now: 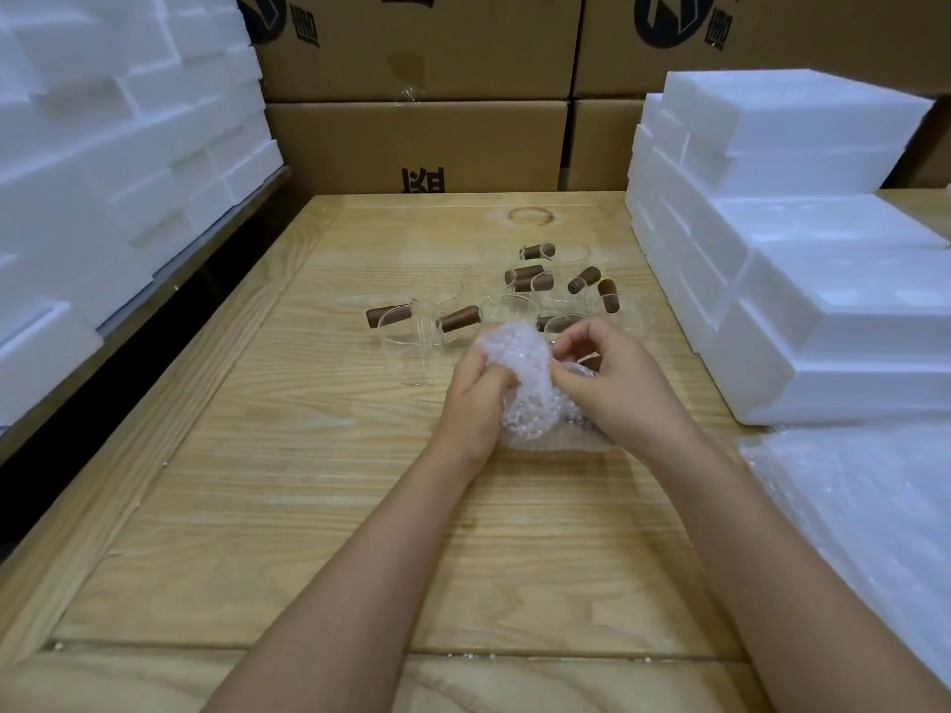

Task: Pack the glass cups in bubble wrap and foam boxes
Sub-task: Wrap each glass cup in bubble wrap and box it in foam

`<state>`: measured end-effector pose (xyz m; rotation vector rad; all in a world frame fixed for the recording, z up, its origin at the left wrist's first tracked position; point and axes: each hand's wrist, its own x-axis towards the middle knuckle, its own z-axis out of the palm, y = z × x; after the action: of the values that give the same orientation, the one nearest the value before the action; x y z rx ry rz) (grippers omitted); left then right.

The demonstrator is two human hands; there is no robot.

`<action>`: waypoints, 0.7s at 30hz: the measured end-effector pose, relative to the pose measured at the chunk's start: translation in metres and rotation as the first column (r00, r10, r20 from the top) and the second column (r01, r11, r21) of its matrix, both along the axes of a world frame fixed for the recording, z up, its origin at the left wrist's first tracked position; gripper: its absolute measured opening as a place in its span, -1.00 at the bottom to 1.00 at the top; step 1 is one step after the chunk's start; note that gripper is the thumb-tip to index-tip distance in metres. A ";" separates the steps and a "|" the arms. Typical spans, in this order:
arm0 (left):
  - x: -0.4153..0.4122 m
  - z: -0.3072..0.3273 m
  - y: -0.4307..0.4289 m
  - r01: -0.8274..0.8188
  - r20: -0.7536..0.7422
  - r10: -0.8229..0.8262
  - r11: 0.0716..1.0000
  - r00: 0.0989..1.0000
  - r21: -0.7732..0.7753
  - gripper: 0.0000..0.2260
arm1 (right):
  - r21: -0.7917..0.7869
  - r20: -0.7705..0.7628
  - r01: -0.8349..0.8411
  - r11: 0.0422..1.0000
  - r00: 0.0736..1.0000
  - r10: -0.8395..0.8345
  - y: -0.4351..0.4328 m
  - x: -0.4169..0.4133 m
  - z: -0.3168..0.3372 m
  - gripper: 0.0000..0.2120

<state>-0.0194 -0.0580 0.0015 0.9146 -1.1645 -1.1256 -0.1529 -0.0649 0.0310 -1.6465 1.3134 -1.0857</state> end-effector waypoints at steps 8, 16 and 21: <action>-0.006 0.006 0.001 0.070 -0.112 -0.087 0.986 0.990 -0.149 -0.69 | 0.016 -0.228 -0.087 0.996 0.970 0.089 0.008 0.006 0.007 -0.55; -0.001 0.007 0.003 0.125 0.219 -0.102 0.988 0.970 -0.096 -0.66 | -0.119 -0.272 0.018 0.993 0.961 -0.050 0.008 -0.004 0.011 -0.65; 0.002 0.009 0.001 -0.026 0.187 0.055 0.988 0.981 -0.151 -0.48 | 0.184 0.073 -0.234 0.955 0.972 0.224 0.008 -0.023 0.020 -0.64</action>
<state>-0.0171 -0.0574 0.0104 0.9418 -1.3612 -0.9196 -0.1764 -0.0568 0.0508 -1.5712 1.1243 -0.8306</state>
